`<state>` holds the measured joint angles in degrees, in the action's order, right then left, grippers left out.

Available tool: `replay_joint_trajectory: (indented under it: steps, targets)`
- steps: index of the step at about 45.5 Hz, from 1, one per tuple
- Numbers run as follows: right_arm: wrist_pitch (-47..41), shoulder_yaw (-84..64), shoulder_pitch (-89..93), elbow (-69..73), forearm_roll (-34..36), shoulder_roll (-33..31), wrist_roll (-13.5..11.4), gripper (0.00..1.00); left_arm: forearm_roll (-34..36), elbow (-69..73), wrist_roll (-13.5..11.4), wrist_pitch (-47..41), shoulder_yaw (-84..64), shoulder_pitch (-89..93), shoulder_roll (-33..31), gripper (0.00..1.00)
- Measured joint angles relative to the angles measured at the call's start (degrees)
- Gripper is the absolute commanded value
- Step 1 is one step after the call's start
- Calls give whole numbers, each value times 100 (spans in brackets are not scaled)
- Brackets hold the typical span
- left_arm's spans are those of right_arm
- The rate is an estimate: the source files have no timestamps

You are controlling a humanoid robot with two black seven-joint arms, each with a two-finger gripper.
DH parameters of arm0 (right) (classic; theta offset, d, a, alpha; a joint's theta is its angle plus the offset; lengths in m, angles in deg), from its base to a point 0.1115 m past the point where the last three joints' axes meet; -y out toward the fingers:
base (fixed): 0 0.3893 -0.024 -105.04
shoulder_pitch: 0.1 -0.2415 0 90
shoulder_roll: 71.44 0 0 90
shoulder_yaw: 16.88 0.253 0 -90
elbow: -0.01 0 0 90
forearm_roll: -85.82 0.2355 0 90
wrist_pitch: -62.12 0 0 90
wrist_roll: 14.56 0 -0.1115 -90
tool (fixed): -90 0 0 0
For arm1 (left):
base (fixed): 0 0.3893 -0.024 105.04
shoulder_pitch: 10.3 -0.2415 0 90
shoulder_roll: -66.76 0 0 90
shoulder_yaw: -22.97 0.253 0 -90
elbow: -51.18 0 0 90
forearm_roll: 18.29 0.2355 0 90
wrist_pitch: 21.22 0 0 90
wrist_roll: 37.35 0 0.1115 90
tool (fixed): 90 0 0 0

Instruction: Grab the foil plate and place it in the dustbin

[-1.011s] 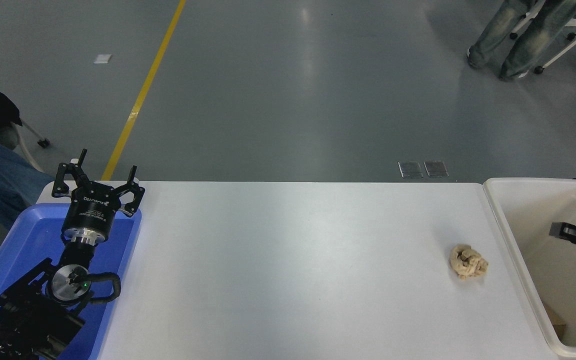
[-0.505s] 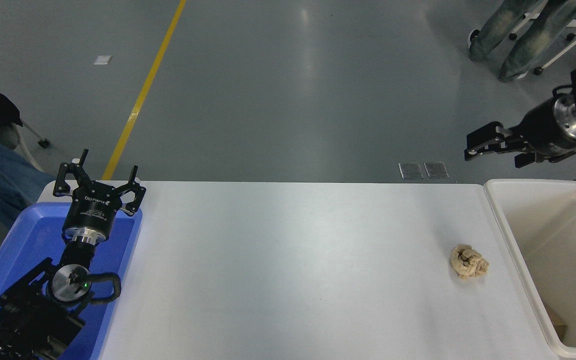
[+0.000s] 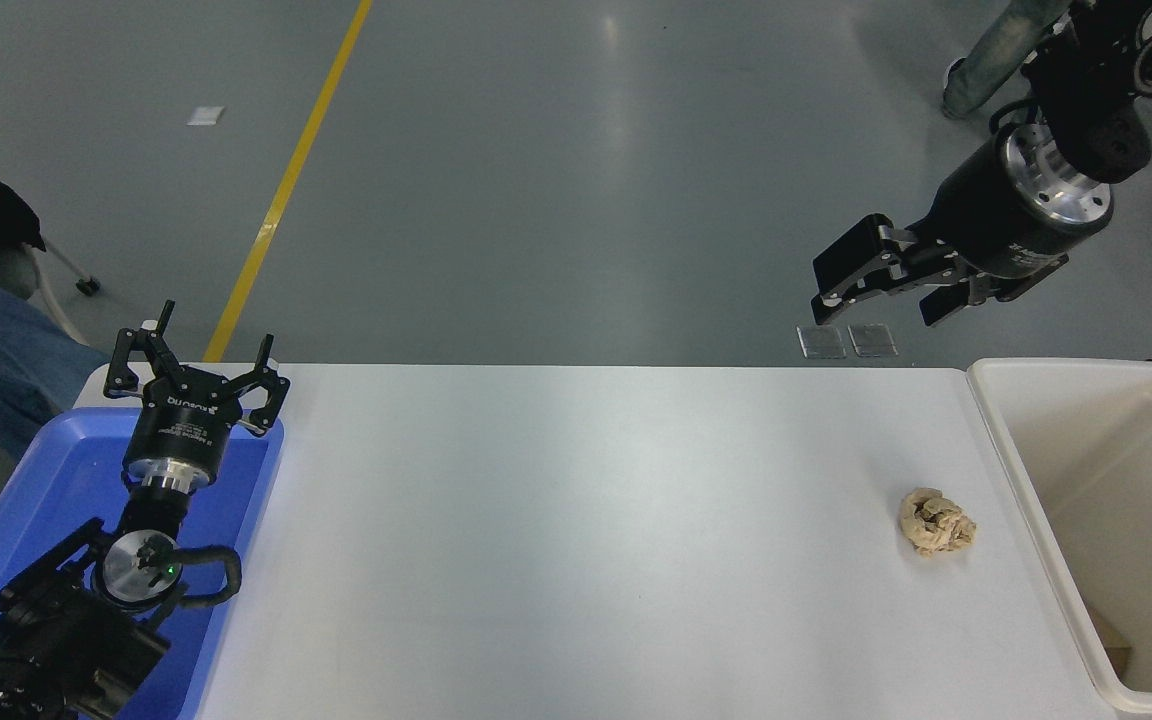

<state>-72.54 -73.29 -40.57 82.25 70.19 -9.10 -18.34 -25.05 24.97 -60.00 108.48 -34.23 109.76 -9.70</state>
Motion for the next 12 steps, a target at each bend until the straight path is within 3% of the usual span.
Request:
replay_joint_trajectory:
  steps: [12]
  targets:
    - [-24, -10, -66, 225, 21, -41, -88, 100, 0, 0, -2, -5, -1, -1, 0, 100]
